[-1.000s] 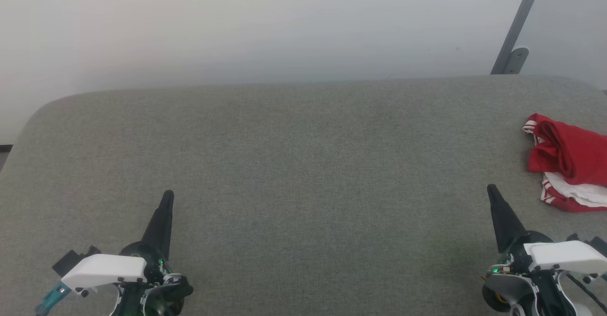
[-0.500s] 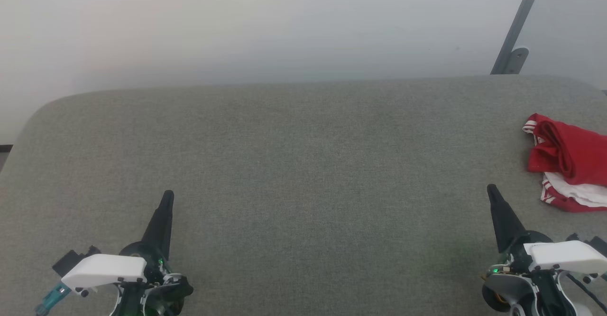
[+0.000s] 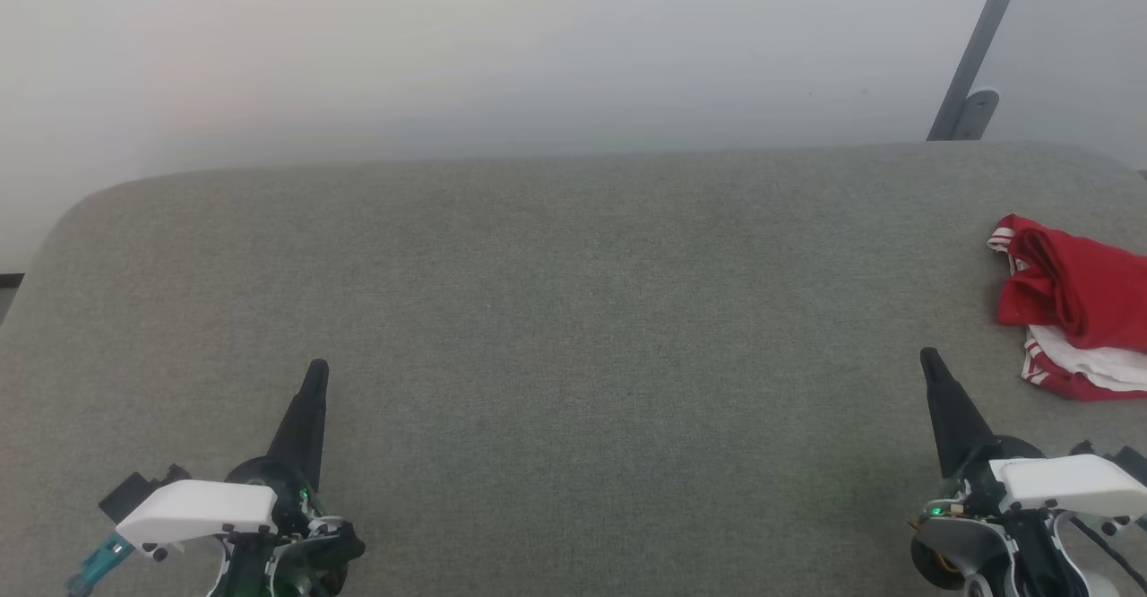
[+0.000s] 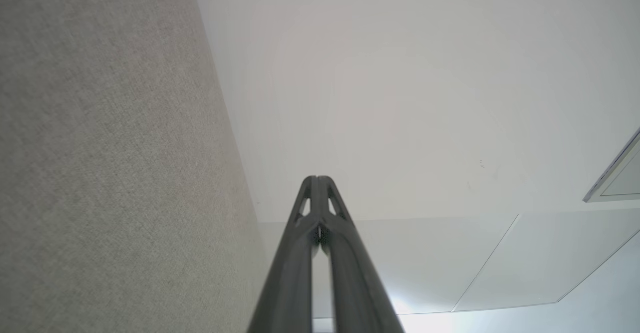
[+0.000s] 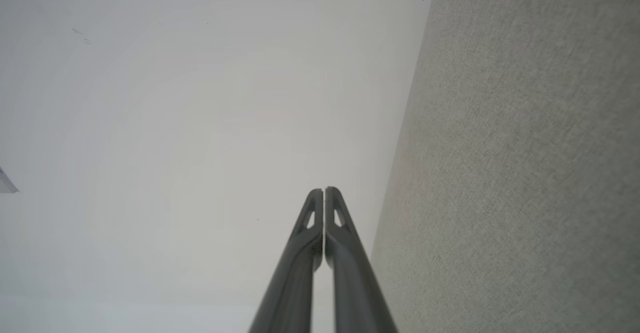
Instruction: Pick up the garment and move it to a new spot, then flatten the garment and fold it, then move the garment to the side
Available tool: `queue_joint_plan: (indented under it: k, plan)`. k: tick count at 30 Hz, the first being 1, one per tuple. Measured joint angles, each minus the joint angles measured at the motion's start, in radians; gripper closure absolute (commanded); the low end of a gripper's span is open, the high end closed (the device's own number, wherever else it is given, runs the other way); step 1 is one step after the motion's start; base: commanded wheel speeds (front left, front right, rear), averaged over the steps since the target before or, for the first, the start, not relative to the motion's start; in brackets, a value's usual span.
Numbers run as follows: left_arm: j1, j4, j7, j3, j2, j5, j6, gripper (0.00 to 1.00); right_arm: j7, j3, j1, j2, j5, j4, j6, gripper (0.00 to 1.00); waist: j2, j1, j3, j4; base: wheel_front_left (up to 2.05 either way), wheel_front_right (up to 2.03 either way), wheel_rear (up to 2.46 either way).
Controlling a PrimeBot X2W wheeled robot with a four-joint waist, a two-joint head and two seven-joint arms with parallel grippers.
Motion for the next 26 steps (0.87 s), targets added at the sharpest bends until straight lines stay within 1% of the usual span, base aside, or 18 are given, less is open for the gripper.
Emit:
queue_joint_plan:
  k: [26]
  plan:
    - [0.000, 0.000, 0.000, 0.000, 0.000, 0.000, 0.000, 1.00, 0.000, 0.000, 0.000, 0.000, 0.000, 0.000, 0.000, 1.00, 0.0000, 0.0000, 0.000, 0.000, 0.00, 0.00, 0.00]
